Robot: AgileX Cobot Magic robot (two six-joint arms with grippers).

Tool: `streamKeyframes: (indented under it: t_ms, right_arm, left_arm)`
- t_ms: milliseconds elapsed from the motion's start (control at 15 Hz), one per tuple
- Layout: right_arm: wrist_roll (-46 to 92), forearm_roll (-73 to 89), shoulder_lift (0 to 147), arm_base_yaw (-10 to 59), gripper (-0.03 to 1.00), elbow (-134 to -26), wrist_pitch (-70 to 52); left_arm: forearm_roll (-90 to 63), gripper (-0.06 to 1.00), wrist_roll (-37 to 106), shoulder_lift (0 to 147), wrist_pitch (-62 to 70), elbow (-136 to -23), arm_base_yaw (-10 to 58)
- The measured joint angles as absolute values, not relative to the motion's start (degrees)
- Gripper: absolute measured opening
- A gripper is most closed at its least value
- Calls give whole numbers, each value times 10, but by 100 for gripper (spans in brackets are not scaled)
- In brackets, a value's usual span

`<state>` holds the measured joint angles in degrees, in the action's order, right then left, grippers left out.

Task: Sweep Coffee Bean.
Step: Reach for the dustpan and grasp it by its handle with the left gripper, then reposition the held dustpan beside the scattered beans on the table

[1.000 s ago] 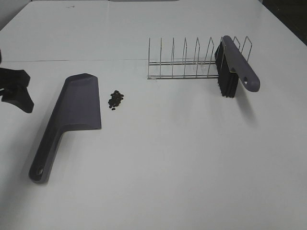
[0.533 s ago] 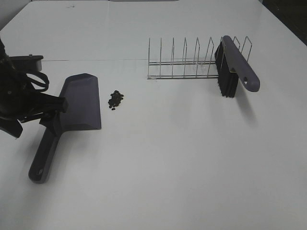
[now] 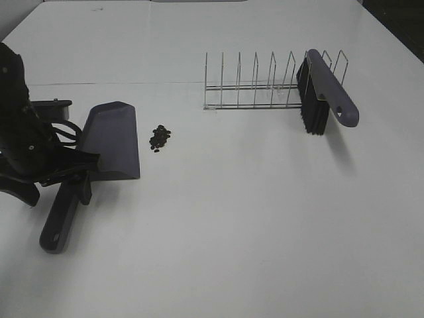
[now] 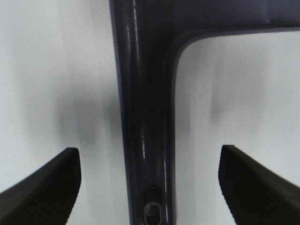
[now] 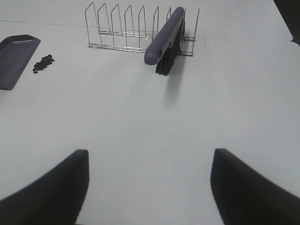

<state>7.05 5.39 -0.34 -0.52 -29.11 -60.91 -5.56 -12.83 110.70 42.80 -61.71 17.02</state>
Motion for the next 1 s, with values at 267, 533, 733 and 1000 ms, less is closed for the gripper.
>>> streamKeyframes:
  t_ms: [267,533,733,1000]
  right_arm:
    - [70,54,-3,-5,61,-291,-609]
    - [70,54,-3,-5,61,-291,-609]
    - [70,54,-3,-5,61,-291,-609]
    - [70,54,-3,-5,61,-291,-609]
  left_arm:
    - [-54,72,-129,1165,419,-633,170]
    - [-44,53,-135,1175,437,-644,170]
    - [-45,32,-151,1175,447,-645,170]
    - [-49,32,-159,1164,473,-643,170]
